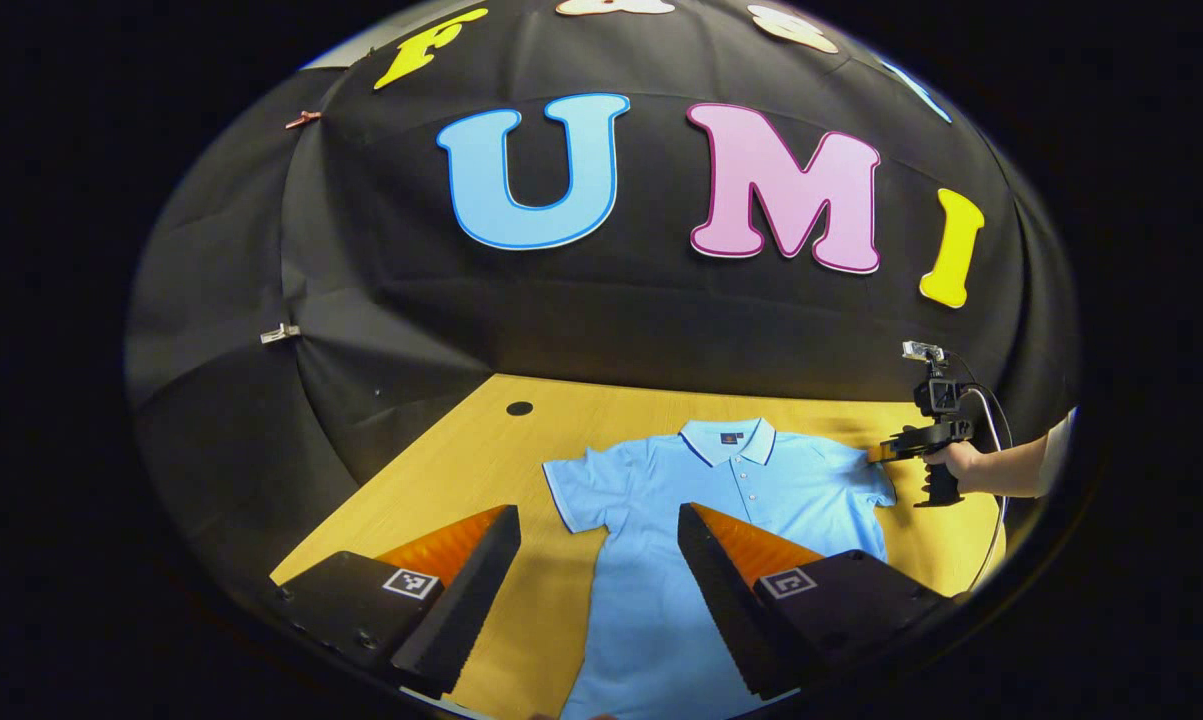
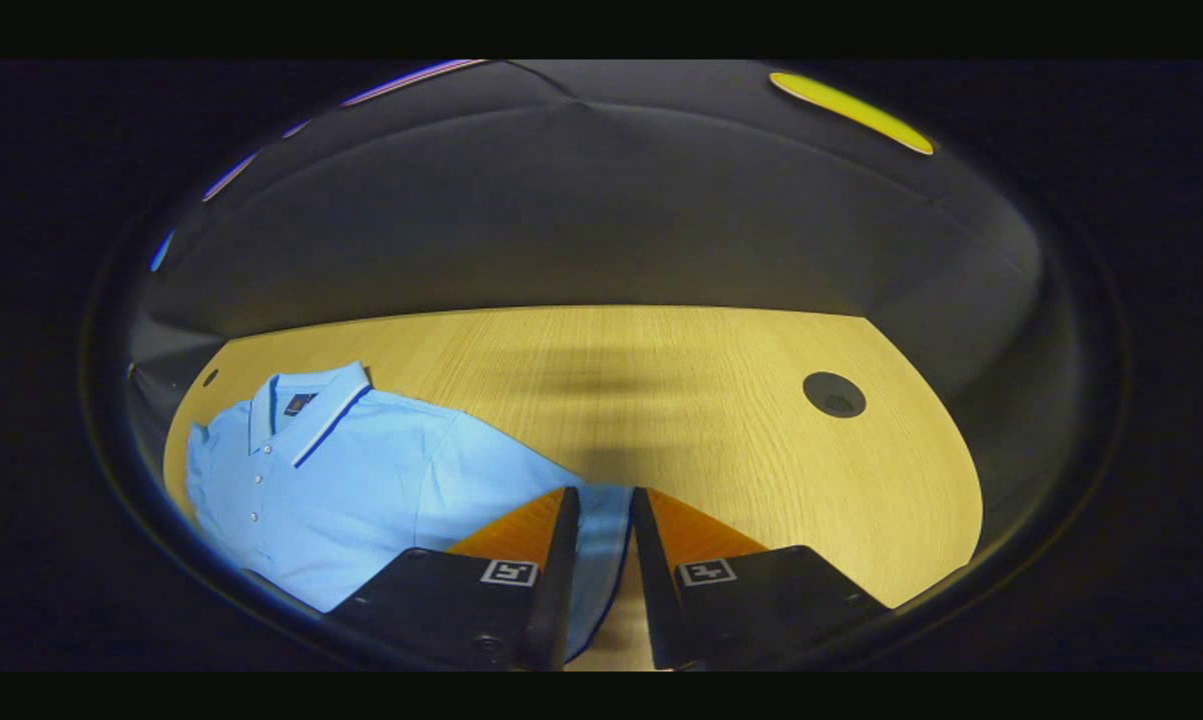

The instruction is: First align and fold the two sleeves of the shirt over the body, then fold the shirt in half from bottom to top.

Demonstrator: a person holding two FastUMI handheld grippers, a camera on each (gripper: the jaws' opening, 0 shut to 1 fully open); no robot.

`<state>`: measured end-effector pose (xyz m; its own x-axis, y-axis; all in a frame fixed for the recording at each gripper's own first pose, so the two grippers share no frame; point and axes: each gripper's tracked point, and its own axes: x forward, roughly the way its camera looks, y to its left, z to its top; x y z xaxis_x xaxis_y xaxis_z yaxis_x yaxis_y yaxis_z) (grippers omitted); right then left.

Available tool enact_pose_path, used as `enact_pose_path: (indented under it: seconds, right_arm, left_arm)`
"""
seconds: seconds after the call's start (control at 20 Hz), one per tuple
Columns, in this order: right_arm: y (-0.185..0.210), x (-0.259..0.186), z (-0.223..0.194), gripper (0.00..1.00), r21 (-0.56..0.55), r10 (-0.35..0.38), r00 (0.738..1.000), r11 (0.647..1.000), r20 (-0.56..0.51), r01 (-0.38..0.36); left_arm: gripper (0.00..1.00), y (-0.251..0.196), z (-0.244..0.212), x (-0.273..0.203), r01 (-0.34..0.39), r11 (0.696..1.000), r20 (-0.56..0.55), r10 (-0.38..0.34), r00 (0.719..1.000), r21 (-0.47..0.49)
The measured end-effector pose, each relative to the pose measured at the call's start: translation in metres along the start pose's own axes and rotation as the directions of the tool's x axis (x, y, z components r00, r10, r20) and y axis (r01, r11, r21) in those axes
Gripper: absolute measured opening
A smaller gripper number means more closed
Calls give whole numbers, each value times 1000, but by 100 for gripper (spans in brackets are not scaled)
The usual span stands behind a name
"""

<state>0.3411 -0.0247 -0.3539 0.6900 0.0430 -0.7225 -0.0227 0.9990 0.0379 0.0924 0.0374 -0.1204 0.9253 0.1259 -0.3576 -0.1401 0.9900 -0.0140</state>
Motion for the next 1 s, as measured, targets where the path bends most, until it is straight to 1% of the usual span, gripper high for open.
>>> enact_pose_path:
  seconds: [0.2, 0.25, 0.3, 0.35, 0.4, 0.45, 0.5, 0.55, 0.6, 0.65, 0.7, 0.85, 1.0]
  right_arm:
    - [2, 0, 2, 19, 41, -25, 1000, 999, -16, 25]
    - [2, -2, 3, 6, 45, -28, 1000, 999, -15, 29]
    - [2, -1, 3, 1, 52, -33, 999, 998, -21, 34]
    - [5, -8, 7, 7, 56, -33, 999, 998, -18, 34]
    - [9, -11, 15, 1, 59, -31, 1000, 998, 3, 31]
    - [14, -16, 28, 7, 53, -29, 999, 998, 36, 27]
    - [20, -24, 36, 6, 38, -30, 998, 999, 59, 28]
    - [28, -31, 45, 0, 21, -25, 997, 999, 73, 24]
    - [41, -38, 52, 6, 4, -13, 996, 1000, 85, 13]
    - [55, -43, 59, 0, -18, -3, 995, 1000, 98, 5]
    - [70, -50, 66, 6, -44, 10, 994, 999, 113, -5]
    - [127, -63, 77, 6, -122, 57, 989, 992, 136, -41]
    - [199, -73, 69, 6, -155, 126, 984, 982, 125, -106]
  left_arm:
    - [100, 4, -7, 1, -6, 1000, -7, 6, 1000, -8]
    - [100, 6, -7, 2, -8, 1000, -8, 7, 1000, -13]
    - [100, 7, -9, 2, -9, 1000, -11, 9, 1000, -19]
    - [100, 9, -10, 1, -12, 1000, -13, 11, 1000, -25]
    - [100, 11, -11, 2, -14, 999, -13, 14, 1000, -29]
    - [100, 13, -11, 0, -17, 999, -12, 16, 1000, -32]
    - [100, 15, -12, -1, -18, 999, -9, 18, 1000, -35]
    - [100, 17, -11, -3, -19, 999, -4, 19, 1000, -37]
    - [100, 19, -11, -4, -20, 999, 0, 20, 1000, -38]
    - [100, 22, -11, -6, -22, 999, 3, 22, 1000, -39]
    - [100, 25, -13, -9, -24, 999, 4, 24, 1000, -41]
    - [100, 35, -13, -15, -34, 998, 10, 35, 999, -50]
    - [100, 48, -11, -24, -51, 997, 30, 53, 998, -55]
